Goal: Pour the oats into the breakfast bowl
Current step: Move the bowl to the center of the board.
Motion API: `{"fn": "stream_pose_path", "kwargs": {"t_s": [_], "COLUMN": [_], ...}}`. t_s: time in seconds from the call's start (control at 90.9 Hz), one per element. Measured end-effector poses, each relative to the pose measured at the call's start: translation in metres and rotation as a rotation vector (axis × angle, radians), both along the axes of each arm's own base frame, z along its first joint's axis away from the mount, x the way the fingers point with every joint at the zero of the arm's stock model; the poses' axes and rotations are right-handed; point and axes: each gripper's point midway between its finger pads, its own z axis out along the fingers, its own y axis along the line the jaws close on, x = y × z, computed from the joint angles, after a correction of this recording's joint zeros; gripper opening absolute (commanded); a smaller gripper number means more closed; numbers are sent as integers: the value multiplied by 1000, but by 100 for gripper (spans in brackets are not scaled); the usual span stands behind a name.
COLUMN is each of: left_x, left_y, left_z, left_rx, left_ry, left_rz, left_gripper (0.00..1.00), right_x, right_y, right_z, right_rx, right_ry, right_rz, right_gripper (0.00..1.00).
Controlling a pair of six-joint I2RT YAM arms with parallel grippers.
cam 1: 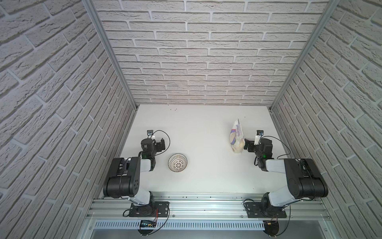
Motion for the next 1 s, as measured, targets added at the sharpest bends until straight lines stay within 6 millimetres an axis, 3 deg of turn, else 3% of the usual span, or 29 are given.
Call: {"fn": "stream_pose_path", "kwargs": {"t_s": [0.572, 0.66, 0.726, 0.858, 0.902, 0.957, 1.001], "left_x": [0, 0, 8, 39, 42, 38, 30], "left_y": [3, 8, 22, 44, 49, 55, 58], "left_z": [0, 0, 23, 111, 130, 136, 127], "left_rx": [8, 11, -2, -110, -166, -241, -301], "left_ry": [2, 84, 131, 86, 75, 83, 105], "left_rz": [16, 63, 162, 328, 358, 397, 413], "left_gripper": [98, 98, 98, 98, 98, 98, 98], "right_x": [0, -3, -4, -2, -8, -23, -39], "right_y": [0, -2, -7, -26, -33, -44, -52], "right_z": [0, 5, 22, 90, 105, 115, 113], "right_rx": [0, -1, 15, 97, 127, 171, 194], "right_ry": [-1, 20, 39, 0, 1, 14, 47], "right_rz": [-1, -20, -65, -228, -288, -386, -466], "right_gripper": [99, 99, 99, 99, 99, 99, 99]}}
